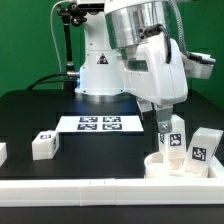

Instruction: Assemble stool

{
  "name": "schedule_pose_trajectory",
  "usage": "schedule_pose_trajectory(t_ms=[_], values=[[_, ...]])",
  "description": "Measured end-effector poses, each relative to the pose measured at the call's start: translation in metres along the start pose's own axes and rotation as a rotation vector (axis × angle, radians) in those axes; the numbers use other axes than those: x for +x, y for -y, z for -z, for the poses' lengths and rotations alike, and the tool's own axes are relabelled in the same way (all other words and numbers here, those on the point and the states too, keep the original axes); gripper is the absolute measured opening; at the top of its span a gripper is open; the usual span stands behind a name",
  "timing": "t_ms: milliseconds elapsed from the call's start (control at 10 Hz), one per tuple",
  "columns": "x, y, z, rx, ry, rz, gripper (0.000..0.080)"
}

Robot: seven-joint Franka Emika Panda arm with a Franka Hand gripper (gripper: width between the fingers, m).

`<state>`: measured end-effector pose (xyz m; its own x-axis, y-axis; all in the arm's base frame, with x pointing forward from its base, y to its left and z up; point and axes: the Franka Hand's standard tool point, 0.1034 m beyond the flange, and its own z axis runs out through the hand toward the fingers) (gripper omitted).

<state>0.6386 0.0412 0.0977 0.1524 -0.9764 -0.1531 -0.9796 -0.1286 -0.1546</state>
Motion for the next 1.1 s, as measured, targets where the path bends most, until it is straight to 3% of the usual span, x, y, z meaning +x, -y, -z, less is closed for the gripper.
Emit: schedule_pose_trajectory(t_ms=[300, 400, 500, 600, 700, 1100], values=[[0.002, 0.000, 0.000, -0.002, -0.001, 0.235, 0.0649], [0.005, -0.005, -0.002, -0.051, 0.001, 0.399, 0.0649], [0.012, -0.009, -0.001, -0.118, -0.010, 0.617, 0.0649], [0.016, -0.009, 0.000, -0.141, -0.022, 0.753, 0.0649], [0.018, -0.010, 0.000, -0.153, -0.025, 0.845, 0.0649], [0.020, -0.010, 0.000, -0.160, -0.014, 1.057, 0.0649]])
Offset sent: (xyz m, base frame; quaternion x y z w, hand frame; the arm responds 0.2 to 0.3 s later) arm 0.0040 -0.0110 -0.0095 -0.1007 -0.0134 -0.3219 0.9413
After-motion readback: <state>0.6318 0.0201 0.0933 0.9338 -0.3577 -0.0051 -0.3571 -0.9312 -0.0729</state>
